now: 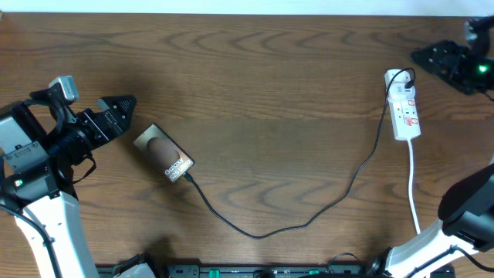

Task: Plug charger to phone and switch on socket
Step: 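Move the right gripper over to the white power strip, then press the orange switch beside the charger with the right gripper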

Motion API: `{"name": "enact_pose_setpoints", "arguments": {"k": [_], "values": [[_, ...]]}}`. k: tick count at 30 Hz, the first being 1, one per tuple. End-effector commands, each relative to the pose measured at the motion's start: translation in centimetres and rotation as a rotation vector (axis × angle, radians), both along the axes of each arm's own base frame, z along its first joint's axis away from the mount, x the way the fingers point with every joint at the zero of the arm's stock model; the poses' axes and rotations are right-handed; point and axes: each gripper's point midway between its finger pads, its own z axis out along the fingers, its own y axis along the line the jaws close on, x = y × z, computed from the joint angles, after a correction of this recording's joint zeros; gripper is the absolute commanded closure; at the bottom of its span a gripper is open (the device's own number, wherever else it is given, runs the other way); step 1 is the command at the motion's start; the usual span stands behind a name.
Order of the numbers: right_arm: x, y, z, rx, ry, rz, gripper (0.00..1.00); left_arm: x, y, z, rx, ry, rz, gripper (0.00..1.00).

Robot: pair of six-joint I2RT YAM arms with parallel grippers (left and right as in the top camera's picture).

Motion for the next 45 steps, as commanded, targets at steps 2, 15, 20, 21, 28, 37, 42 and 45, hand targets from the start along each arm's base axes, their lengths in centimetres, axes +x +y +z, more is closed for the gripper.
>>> {"name": "enact_pose_setpoints", "arguments": {"k": [2, 15, 20, 21, 28, 37, 42, 45], "values": [[-1.3, -3.9, -2.0, -0.219, 0.099, -0.073, 0.01, 0.3, 0.2, 0.2, 0.008, -0.002, 0.000, 0.01], [-1.6, -5.4, -6.5, -0.297, 0.217, -0.074, 0.01, 0.6, 0.3, -0.8, -0.012, 0.033, 0.000, 0.01], [-1.4, -5.4, -9.0, -0.283, 0.256, -0.032, 0.01, 0.6, 0.3, -0.8, -0.012, 0.035, 0.000, 0.01], [-1.4, -5.4, -9.5, -0.279, 0.266, -0.029, 0.01, 0.6, 0.3, -0.8, -0.012, 0.035, 0.000, 0.01], [-1.1, -5.3, -11.8, -0.258, 0.288, 0.011, 0.01, 0.6, 0.3, -0.8, -0.012, 0.034, 0.000, 0.01], [-0.2, -4.4, -14.2, -0.195, 0.270, 0.070, 0.01, 0.6, 0.3, -0.8, -0.012, 0.034, 0.000, 0.01], [0.3, -3.5, -14.5, -0.157, 0.225, 0.127, 0.01, 0.6, 0.3, -0.8, -0.012, 0.035, 0.000, 0.01], [0.7, -3.4, -14.3, -0.167, 0.193, 0.151, 0.01, 0.6, 0.3, -0.9, -0.013, 0.037, 0.000, 0.01]]}}
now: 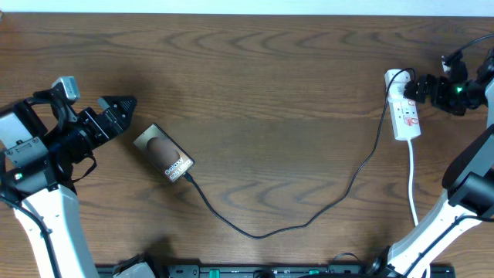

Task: Plug charger to phone and switch on socket
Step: 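Press the orange switch beside the charger with the right gripper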

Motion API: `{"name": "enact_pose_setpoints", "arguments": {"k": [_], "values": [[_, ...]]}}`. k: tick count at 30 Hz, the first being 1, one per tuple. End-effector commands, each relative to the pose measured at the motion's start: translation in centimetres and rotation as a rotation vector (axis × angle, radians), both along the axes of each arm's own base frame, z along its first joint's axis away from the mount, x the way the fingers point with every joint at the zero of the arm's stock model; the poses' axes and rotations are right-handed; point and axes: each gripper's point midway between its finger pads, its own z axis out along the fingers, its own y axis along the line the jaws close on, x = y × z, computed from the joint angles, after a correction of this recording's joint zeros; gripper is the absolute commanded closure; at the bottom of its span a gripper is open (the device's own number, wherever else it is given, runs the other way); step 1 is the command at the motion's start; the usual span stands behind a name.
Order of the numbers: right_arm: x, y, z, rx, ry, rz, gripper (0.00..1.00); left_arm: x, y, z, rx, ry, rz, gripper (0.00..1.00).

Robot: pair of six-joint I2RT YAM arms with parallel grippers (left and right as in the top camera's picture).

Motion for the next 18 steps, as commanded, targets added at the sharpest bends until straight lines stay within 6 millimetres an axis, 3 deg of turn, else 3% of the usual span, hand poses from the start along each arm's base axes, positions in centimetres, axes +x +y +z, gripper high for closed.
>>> {"name": "enact_pose_setpoints", "arguments": {"k": [1, 10, 13, 18], "values": [[0.6, 1.2, 0.1, 0.029, -0.053, 0.078, 0.01, 0.2, 0.1, 0.4, 0.008, -0.007, -0.002, 0.01], [0.7, 1.6, -1.5, 0.048, -0.027, 0.083, 0.01, 0.0, 0.0, 0.2, 0.003, 0.003, -0.002, 0.01], [1.0, 2.7, -2.3, 0.092, -0.023, 0.102, 0.01, 0.0, 0.0, 0.2, 0.003, 0.002, -0.002, 0.01], [2.0, 4.8, -1.9, 0.178, -0.082, 0.145, 0.01, -0.1, -0.1, 0.1, -0.002, 0.012, -0.002, 0.01]]}}
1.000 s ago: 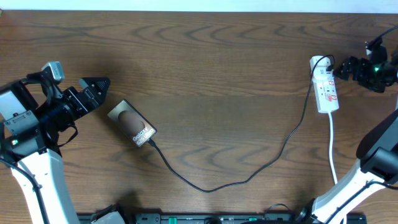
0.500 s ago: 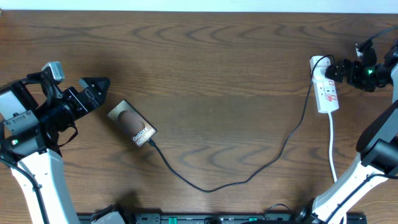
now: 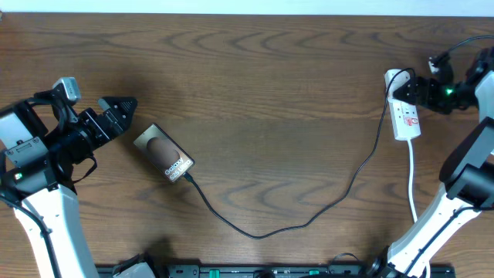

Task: Plug charger to phone and switch on socket
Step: 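Press the orange switch beside the charger with the right gripper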

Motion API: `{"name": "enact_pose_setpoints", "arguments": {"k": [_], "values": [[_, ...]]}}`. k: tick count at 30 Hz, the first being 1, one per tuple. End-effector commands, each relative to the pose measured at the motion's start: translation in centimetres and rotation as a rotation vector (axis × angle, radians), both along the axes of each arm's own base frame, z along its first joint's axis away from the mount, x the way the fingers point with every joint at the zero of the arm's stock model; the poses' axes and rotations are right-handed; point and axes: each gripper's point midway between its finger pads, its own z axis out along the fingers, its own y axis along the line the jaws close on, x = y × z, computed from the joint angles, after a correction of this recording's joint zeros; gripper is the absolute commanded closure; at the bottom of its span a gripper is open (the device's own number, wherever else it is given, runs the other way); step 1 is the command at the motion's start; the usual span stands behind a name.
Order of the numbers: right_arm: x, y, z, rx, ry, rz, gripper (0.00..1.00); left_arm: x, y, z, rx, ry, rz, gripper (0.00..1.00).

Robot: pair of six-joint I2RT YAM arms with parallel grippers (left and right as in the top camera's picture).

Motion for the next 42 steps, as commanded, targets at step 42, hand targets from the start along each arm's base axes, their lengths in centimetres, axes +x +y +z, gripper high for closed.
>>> {"name": "enact_pose_setpoints", "arguments": {"k": [42], "values": [[0.3, 4.0, -1.7, 0.062, 0.069, -0.017, 0.01, -0.1, -0.1, 0.1, 0.008, 0.006, -0.008, 0.01]]}}
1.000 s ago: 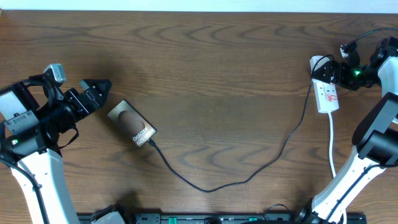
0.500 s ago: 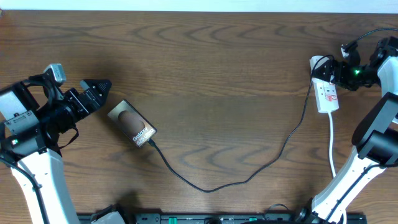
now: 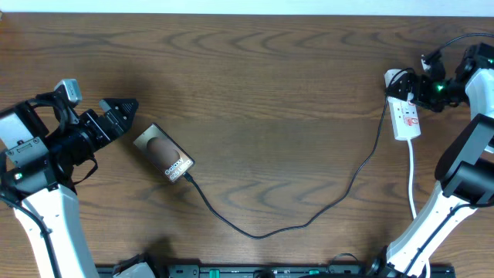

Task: Plug charger to phone and switch on socket
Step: 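Press the orange switch beside the charger with the right gripper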

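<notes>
The phone (image 3: 163,154) lies face down at the left of the table, a black cable (image 3: 309,220) plugged into its lower end. That cable runs right and up to a charger plugged in the white socket strip (image 3: 405,114). My right gripper (image 3: 407,91) sits right at the strip's upper end, touching or just over it; whether its fingers are open or shut is too small to tell. My left gripper (image 3: 123,106) hovers up-left of the phone, apart from it, fingers close together with nothing between them.
The strip's white lead (image 3: 413,185) runs down to the table's front edge. The right arm (image 3: 463,170) stretches along the right side. A black rail (image 3: 255,270) lines the front edge. The left arm's body (image 3: 31,154) stands at the far left.
My right gripper has shifted a little left and up onto the top end of the socket strip. Phone, cable and left gripper stay where they were.
At first my right gripper was at the far right corner, away from the strip, with the cable plugged in the phone. Then it stood beside the strip's right side, then against its upper part, and now at its top end. The left arm kept still.
</notes>
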Motion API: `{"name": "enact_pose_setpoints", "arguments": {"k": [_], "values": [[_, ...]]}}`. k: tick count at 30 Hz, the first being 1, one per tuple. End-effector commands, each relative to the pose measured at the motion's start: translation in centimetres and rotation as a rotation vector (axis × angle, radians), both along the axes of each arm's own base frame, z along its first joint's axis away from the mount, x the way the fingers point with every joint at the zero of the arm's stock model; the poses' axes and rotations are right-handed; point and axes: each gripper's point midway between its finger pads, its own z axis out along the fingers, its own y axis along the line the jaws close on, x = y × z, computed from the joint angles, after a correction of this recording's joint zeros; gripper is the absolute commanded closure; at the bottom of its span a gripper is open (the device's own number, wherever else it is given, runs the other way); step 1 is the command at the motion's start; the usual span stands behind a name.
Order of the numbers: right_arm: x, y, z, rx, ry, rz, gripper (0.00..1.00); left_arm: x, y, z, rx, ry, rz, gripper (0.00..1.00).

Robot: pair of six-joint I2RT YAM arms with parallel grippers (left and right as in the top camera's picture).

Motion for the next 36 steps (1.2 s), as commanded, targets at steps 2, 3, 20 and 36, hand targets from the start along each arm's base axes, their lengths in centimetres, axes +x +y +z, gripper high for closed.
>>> {"name": "enact_pose_setpoints", "arguments": {"k": [2, 3, 20, 36], "values": [[-0.7, 3.2, -1.6, 0.087, 0.038, 0.020, 0.01, 0.2, 0.1, 0.4, 0.017, -0.013, -0.007, 0.01], [-0.8, 3.4, -1.8, 0.099, 0.034, 0.021, 0.01, 0.2, 0.1, 0.4, 0.017, -0.013, -0.007, 0.01], [-1.3, 2.4, -3.8, 0.057, 0.077, -0.045, 0.01, 0.2, 0.1, 0.4, 0.017, -0.012, -0.007, 0.01], [0.0, -4.9, 3.5, -0.186, 0.096, -0.162, 0.01, 0.0, 0.5, -0.2, 0.034, 0.020, 0.020, 0.01]]}}
